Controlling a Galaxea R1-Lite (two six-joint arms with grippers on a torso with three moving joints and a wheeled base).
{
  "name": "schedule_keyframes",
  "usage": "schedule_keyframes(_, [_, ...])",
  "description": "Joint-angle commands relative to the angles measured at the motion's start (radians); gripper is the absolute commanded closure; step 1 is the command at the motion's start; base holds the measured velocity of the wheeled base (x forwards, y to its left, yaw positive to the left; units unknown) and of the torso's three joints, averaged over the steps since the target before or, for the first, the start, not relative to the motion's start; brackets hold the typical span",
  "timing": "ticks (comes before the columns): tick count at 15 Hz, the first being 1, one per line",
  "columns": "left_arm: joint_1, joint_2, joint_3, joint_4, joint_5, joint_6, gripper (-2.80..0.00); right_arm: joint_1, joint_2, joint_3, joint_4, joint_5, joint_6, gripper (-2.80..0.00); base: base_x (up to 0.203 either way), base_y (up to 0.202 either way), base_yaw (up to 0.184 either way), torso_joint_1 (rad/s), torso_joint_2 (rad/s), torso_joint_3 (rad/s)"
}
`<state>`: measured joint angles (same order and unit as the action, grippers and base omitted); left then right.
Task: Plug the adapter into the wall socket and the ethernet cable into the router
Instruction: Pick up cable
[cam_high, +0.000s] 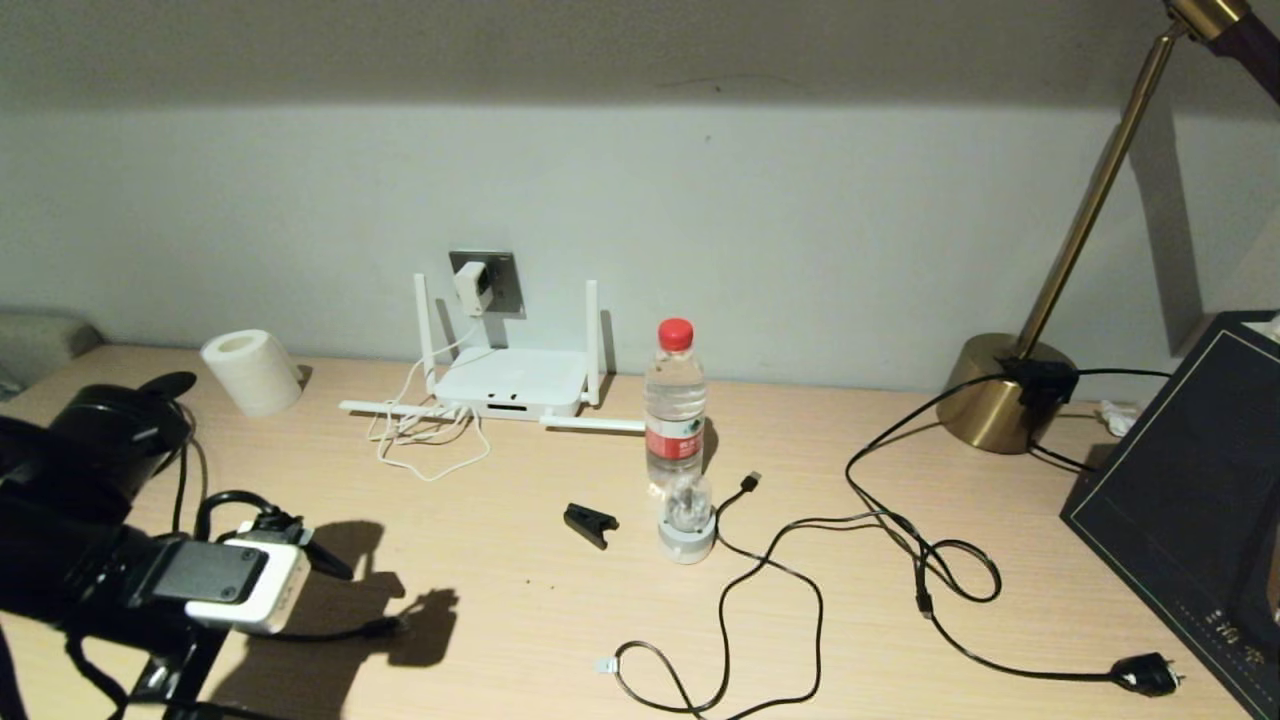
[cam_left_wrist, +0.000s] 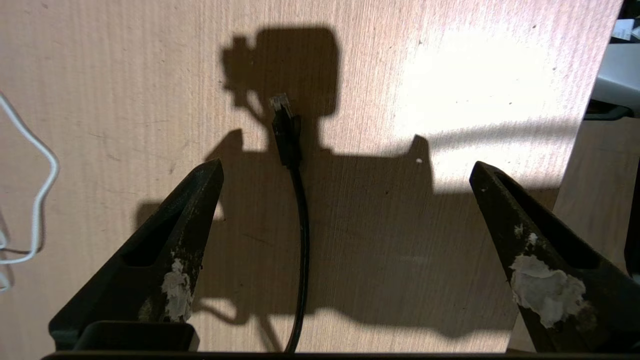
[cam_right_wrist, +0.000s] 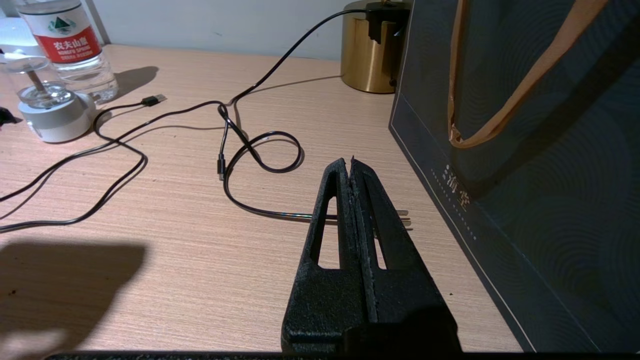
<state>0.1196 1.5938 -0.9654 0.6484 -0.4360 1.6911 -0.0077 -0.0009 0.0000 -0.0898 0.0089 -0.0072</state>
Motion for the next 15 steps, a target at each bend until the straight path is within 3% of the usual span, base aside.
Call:
schedule_keyframes(1, [0.001, 0.083, -0.009, 0.005, 0.002, 0.000, -2.80, 0.000, 0.001, 0.035, -0.001, 0.000, 0.000, 0.00, 0.000, 0.000, 0.000, 0.000, 0.00, 0.000])
schedule_keyframes(6, [0.000, 0.157, -0.013, -0.008, 0.002, -0.099, -2.80, 0.000, 0.001, 0.035, -0.001, 0.000, 0.000, 0.00, 0.000, 0.000, 0.000, 0.000, 0.00, 0.000])
schedule_keyframes(15, [0.000, 0.238, -0.045, -0.021, 0.002, -0.103, -2.80, 0.000, 0.001, 0.035, -0.001, 0.000, 0.000, 0.00, 0.000, 0.000, 0.000, 0.000, 0.00, 0.000])
